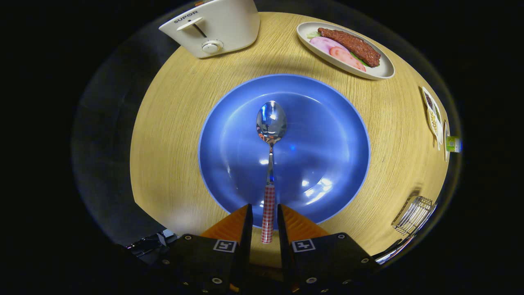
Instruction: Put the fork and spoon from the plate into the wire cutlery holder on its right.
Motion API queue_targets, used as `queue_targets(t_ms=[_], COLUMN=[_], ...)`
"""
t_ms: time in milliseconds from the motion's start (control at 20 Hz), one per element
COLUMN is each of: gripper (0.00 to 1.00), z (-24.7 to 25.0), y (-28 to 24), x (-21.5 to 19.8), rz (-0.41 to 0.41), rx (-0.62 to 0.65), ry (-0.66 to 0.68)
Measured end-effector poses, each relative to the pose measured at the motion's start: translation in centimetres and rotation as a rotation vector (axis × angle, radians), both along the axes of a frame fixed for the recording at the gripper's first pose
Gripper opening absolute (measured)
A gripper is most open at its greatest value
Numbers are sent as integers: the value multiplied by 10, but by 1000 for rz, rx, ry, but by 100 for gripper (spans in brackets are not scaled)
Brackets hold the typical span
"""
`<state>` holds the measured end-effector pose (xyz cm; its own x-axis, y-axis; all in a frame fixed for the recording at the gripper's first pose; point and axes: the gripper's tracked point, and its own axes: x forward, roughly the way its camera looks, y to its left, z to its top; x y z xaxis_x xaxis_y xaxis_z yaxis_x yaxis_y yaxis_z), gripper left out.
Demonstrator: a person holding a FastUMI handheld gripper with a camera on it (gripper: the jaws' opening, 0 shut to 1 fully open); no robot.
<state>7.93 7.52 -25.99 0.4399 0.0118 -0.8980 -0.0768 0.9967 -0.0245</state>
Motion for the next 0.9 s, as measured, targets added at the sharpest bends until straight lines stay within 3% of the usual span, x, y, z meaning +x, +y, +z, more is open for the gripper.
queue_targets(t_ms=[200, 300, 400, 650, 900], gripper=[24, 13, 9, 8, 8], z=[-8, -7, -5, 29, 64], y=[-9, -7, -6, -21, -85], x=[0, -2, -5, -27, -72], rz=[-22, -20, -4, 0, -58], rx=[-66, -50, -22, 70, 105], ry=[0, 8, 9, -26, -55])
